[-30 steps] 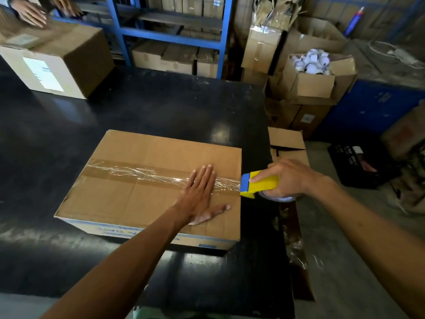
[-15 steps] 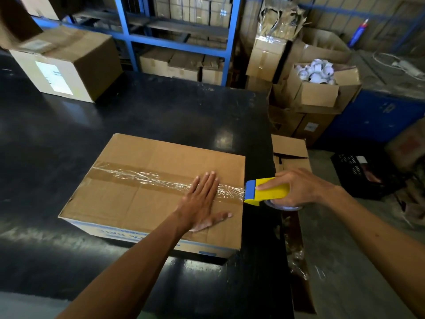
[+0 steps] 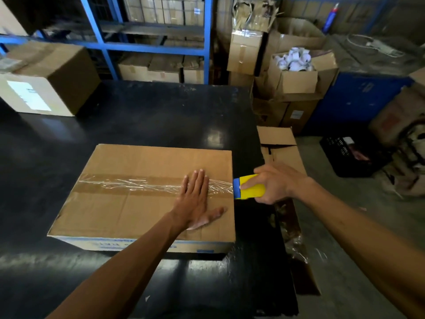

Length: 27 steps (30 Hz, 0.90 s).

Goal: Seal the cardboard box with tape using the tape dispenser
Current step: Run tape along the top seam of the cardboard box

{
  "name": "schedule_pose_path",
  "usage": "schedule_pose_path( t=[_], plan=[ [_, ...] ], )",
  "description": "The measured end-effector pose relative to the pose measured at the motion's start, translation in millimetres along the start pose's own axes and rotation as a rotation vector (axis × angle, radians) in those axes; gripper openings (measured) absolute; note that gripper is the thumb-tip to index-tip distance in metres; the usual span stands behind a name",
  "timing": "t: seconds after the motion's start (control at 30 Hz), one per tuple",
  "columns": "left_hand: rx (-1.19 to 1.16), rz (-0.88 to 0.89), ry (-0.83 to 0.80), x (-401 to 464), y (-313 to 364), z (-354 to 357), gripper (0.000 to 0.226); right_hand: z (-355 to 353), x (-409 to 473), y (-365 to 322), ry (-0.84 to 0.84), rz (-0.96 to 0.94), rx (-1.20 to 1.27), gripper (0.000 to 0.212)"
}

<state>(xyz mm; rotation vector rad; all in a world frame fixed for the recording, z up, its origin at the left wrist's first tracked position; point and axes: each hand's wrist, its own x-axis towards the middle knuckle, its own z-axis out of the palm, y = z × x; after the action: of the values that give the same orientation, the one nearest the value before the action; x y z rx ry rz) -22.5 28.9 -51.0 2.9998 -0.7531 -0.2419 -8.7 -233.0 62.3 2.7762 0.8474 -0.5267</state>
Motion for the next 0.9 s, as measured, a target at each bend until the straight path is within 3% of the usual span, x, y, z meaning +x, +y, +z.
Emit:
schedule_pose_path(
  t=[0.1, 0.2, 0.4, 0.53, 0.67, 0.9],
  plan=[
    [-0.173, -0.156, -0.038, 12.8, 30.7, -8.2, 0.116, 9.9, 4.1, -23.5, -0.035, -0.042, -0.098, 0.049],
    [-0.281, -0.359, -0.027, 32.4, 59.1, -16.8, 0.105, 30.6, 3.3, -32.3, 0.006, 0.071, -0.014, 0.049],
    [-0.205, -0.481, 0.02, 42.0, 75.8, -3.3, 0.092, 39.6, -7.9, -3.5, 0.185, 0.372, 0.206, 0.054],
    [-0.158, -0.387, -0.018, 34.1, 61.7, -1.0, 0.092, 30.1, -11.0, -9.5, 0.465, 0.528, 0.63, 0.048],
    [-0.151, -0.216, -0.056, 7.3, 31.3, -3.2, 0.113, 2.3, 1.7, -41.9, 0.701, 0.514, 0.893, 0.045],
    [-0.126, 0.246, -0.149, -63.9, -70.0, -8.6, 0.098, -45.7, 27.1, -119.7, 0.71, 0.378, 1.169, 0.049]
  ],
)
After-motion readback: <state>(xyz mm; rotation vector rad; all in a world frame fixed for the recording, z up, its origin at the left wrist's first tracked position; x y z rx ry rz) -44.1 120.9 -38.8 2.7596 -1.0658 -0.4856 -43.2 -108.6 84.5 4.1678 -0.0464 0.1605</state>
